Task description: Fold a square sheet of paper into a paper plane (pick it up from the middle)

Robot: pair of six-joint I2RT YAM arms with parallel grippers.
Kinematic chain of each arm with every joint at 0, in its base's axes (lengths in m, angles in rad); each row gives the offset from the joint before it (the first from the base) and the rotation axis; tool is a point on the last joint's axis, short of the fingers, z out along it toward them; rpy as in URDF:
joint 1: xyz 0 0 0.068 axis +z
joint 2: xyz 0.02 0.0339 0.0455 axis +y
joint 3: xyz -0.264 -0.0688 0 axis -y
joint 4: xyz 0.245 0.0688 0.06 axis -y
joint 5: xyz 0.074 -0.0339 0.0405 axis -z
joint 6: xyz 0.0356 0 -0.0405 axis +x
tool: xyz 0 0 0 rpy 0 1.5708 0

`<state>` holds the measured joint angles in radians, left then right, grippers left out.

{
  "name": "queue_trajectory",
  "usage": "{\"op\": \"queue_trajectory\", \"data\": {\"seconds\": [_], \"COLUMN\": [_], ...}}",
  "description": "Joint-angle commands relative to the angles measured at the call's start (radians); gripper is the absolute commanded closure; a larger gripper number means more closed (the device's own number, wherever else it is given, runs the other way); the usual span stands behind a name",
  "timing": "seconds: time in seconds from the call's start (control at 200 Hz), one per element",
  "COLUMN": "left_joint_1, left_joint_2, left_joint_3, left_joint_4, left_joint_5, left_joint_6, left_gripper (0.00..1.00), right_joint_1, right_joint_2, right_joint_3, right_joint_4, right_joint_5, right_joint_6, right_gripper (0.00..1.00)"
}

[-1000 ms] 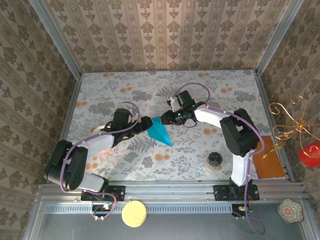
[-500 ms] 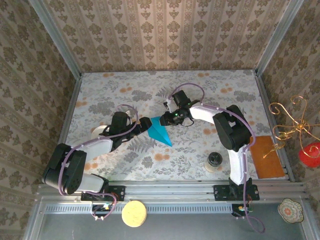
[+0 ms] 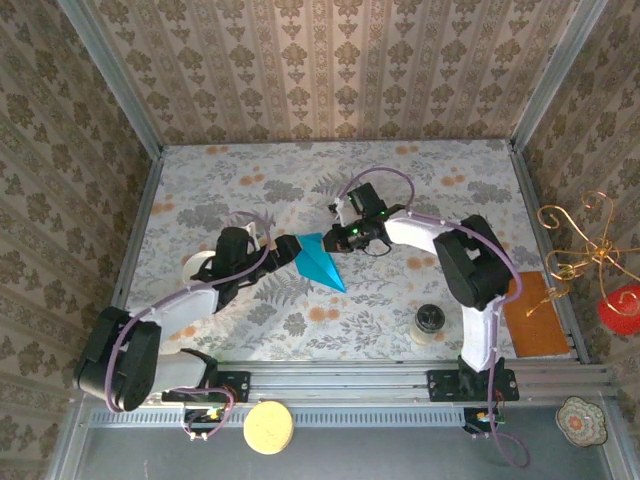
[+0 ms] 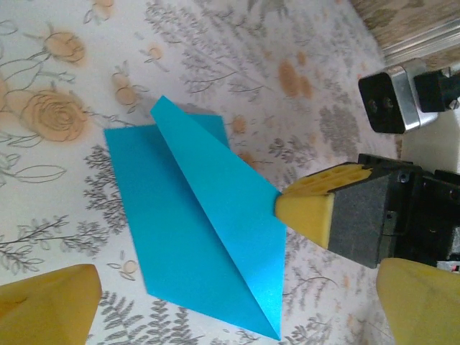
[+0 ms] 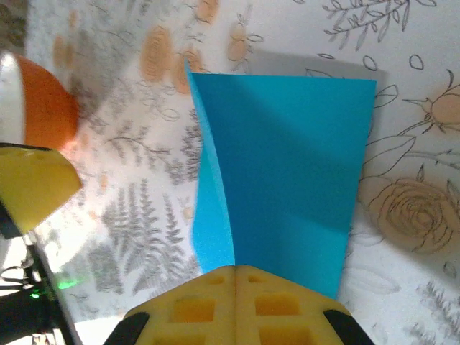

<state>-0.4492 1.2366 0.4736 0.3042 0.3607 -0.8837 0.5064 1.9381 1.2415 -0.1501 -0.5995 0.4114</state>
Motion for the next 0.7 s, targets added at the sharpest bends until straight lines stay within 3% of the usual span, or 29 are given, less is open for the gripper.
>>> {"op": "queue_trajectory", "data": {"seconds": [0.0,0.29,0.695], "left_joint_1": [-0.03,-0.082,-0.121], "left_joint_2": [-0.037,-0.059,0.06], "left_joint_3": [0.022,0.015,0.051], "left_joint_4": [0.026,0.195,0.471], "left_joint_5": [0.067,0.12,0.226], "left_joint_6": [-0.004,-0.04,-0.161], "left_gripper": [0.04,0.13,0.36], "right_joint_1": [-0.004,-0.004,-0.004], "right_joint_2": [-0.127,-0.275,-0.374], "right_joint_3": [-0.047,-0.188,-0.275], "right_joint_4": [0.164,0.482,0.614], "right_joint_5": [-0.027,-0.081,-0.111], "right_joint_6": [0.138,0.451,0.595], "right_gripper": [0.94,0.94,0.94]}}
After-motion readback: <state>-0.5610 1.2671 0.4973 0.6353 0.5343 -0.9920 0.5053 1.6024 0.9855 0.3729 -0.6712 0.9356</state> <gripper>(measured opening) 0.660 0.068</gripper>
